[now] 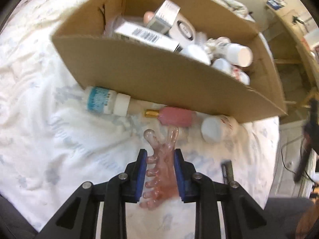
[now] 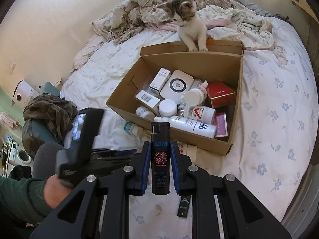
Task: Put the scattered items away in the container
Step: 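Carry the lighter and toe separator over the box and release them inside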
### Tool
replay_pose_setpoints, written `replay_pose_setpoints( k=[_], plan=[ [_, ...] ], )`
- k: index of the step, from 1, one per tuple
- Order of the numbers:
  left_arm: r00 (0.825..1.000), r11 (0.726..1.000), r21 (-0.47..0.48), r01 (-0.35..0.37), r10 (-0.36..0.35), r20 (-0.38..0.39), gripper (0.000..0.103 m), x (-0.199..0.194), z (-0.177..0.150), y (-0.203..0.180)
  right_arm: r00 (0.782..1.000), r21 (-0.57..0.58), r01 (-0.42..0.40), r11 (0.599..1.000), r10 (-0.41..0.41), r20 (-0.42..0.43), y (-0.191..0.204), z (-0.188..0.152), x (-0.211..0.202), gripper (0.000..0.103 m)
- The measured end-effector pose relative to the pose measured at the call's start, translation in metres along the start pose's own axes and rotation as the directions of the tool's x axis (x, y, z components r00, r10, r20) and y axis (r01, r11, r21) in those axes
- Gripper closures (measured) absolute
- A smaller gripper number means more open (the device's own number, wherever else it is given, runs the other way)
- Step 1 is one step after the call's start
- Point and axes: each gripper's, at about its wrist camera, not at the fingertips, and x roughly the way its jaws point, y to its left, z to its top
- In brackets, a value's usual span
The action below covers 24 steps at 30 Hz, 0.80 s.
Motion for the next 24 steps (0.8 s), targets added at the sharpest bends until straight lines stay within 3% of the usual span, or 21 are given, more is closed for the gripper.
replay_pose_setpoints(
  k=[4,5,6,10,14,19,24],
  plan=[
    [0.999,0.999,0.038,0.007,-0.008,0.046,0.08,-0.03,-0.005,0.006,1.0,-0.011,-0.008,1.0,0.008,0.003,0.005,0.0,0.001,0.082],
    [0.998,0.999,0.046,0.011,-0.014,0.059,0.089,-0.039,-0.006,0.009,1.0,-0.011,-0.009,1.0,0.009,0.006,0.005,0.0,0.001,0.082],
    [0.998,0.999,0.049,0.014,-0.017,0.067,0.091,-0.053,-0.002,0.022,1.0,-0.008,-0.01,1.0,0.01,0.011,0.005,0.0,0.0,0.082],
    [0.99,0.996,0.086,0.011,-0.023,0.142,0.094,-0.079,-0.002,0.018,0.998,0.025,-0.007,1.0,0.006,0.062,-0.001,0.004,-0.011,0.082],
    [0.98,0.993,0.114,0.012,-0.034,0.196,0.095,-0.081,0.011,0.004,0.993,0.084,-0.009,0.996,0.0,0.117,-0.014,0.009,-0.023,0.082],
    [0.953,0.992,0.12,0.038,-0.072,0.293,0.095,-0.119,0.033,-0.003,0.984,0.12,-0.011,0.993,-0.011,0.177,-0.022,0.019,-0.033,0.082],
    [0.929,0.991,0.129,0.029,-0.074,0.362,0.095,-0.144,0.07,-0.01,0.985,0.121,-0.023,0.992,0.001,0.174,-0.023,0.039,-0.023,0.082]
  ],
)
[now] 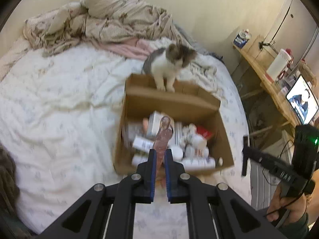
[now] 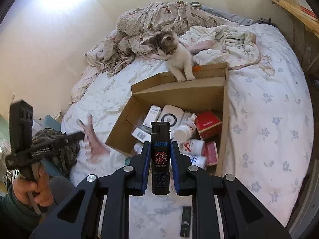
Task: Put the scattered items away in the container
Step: 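Carry the lighter and toe separator over the box and release them inside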
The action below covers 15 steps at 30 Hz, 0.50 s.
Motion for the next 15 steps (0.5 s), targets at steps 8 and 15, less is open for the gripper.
replay_pose_setpoints(
  k=[8,15],
  plan=[
    [0.995,0.993,0.073,-0.096,0.098,-0.032,0.103,0.057,0.029,-0.005,0.999,-0.059,0.046,0.997,-0.047,-0.027,0.009,0.019,0.051,0.082],
    [0.983,0.994,0.053,-0.093,0.101,-0.157,0.103,0.106,0.012,-0.003,0.991,-0.028,0.084,0.996,-0.086,-0.107,-0.004,0.017,0.094,0.081]
  ],
)
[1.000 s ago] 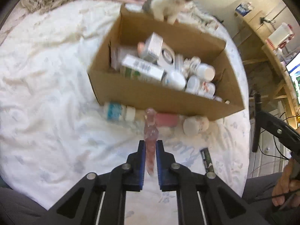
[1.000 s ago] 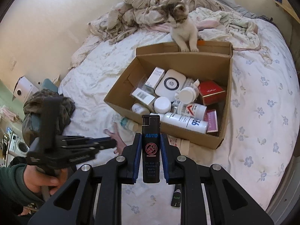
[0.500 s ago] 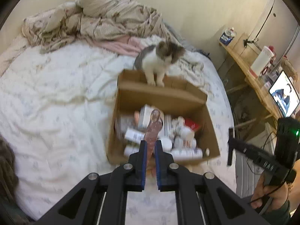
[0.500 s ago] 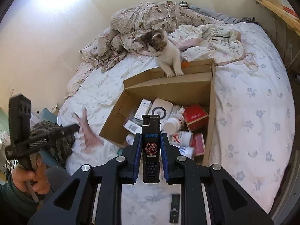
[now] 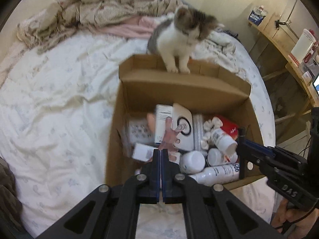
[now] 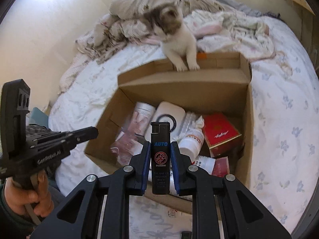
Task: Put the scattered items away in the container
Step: 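Carry the lighter and toe separator over the box and release them inside, then move both open tools back to the items beside the box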
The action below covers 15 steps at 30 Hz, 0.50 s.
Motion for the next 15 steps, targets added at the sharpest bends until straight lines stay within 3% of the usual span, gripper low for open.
replay_pose_setpoints(
  k=[4,5,6,8,9,15],
  plan=[
    [1.0,1.0,-0.001,0.008,-0.008,-0.013,0.098,0.002,-0.008,-0.003,1.0,0.004,0.027,1.0,-0.027,-0.011,-0.002,-0.001,0.003,0.08],
    [1.0,1.0,-0.008,0.013,-0.013,-0.026,0.087,0.003,-0.011,-0.002,0.999,0.007,0.034,0.999,-0.034,-0.007,-0.002,-0.001,0.002,0.079],
    [0.999,1.0,-0.019,0.018,-0.019,-0.037,0.063,0.004,-0.013,-0.001,0.999,0.01,0.048,0.999,-0.048,0.004,-0.003,0.0,-0.001,0.071],
    [0.998,0.999,-0.038,0.025,-0.027,-0.053,0.033,0.004,-0.017,0.002,0.997,0.011,0.071,0.997,-0.071,0.036,0.0,0.0,-0.008,0.036],
    [0.998,0.999,-0.045,0.029,-0.031,-0.05,0.03,0.002,-0.021,0.004,0.994,0.011,0.088,0.996,-0.088,0.063,0.0,0.0,-0.014,0.018],
    [0.999,0.999,-0.036,0.0,-0.001,-0.032,0.03,-0.014,-0.04,0.017,0.99,0.041,0.073,0.996,-0.078,0.117,-0.003,-0.001,-0.035,0.018]
  ],
)
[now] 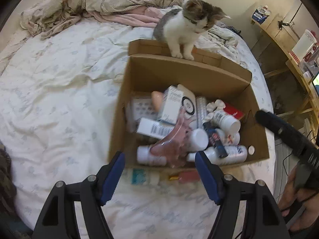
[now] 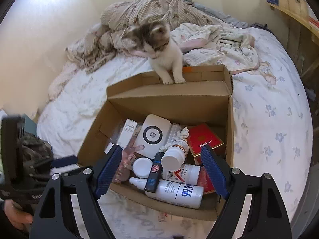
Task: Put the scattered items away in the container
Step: 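Move both open tools back to the items beside the box, then grasp the white pill jar with the right tool while the left tool grasps the teal-labelled bottle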
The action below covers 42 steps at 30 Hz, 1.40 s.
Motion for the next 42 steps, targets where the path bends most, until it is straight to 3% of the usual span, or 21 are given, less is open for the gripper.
replay_pose_setpoints(
  k=[7,12,16,21,27,31,34,38,41,42],
  plan=[
    [0.999,1.0,-0.014,-0.006,0.006,-0.033,0.03,-0.003,-0.043,0.027,1.0,0.055,-0.021,0.998,0.02,0.012,-0.002,-0.016,-0.02,0.018],
    [0.995,0.997,-0.074,-0.021,0.014,-0.096,0.03,0.023,-0.076,0.051,0.998,0.058,-0.038,0.998,0.035,0.043,-0.006,-0.033,-0.049,0.018],
    [0.994,0.988,-0.151,-0.033,0.016,-0.111,0.03,0.03,-0.079,0.062,0.999,0.059,0.01,0.998,-0.013,0.037,-0.022,-0.043,-0.056,0.018],
    [0.994,0.992,-0.11,-0.064,0.054,-0.092,0.03,0.029,-0.079,0.056,0.999,0.113,-0.02,0.993,0.023,-0.026,-0.044,-0.06,-0.052,0.018],
    [0.994,0.987,-0.156,-0.031,0.015,-0.106,0.03,0.033,-0.079,0.062,0.983,0.068,-0.017,0.998,0.029,-0.18,-0.031,-0.085,-0.014,0.018],
    [0.993,0.988,-0.149,-0.04,0.022,-0.115,0.03,0.035,-0.08,0.063,0.959,-0.05,0.05,0.997,-0.062,-0.278,-0.007,-0.094,0.029,0.018],
    [0.992,0.987,-0.149,-0.053,0.036,-0.118,0.03,0.036,-0.081,0.066,0.927,-0.107,0.102,0.989,-0.134,-0.349,0.004,-0.102,0.065,0.018],
    [0.993,0.986,-0.16,-0.05,0.032,-0.109,0.03,0.035,-0.081,0.069,0.914,-0.151,0.128,0.98,-0.176,-0.365,0.008,-0.107,0.088,0.018],
    [0.995,0.987,-0.156,-0.033,0.017,-0.1,0.03,0.035,-0.079,0.066,0.921,-0.161,0.098,0.982,-0.151,-0.358,0.007,-0.108,0.09,0.03],
    [0.995,0.989,-0.146,-0.026,0.012,-0.1,0.03,0.037,-0.078,0.063,0.922,-0.158,0.087,0.984,-0.139,-0.361,0.006,-0.108,0.089,0.046]
  ],
)
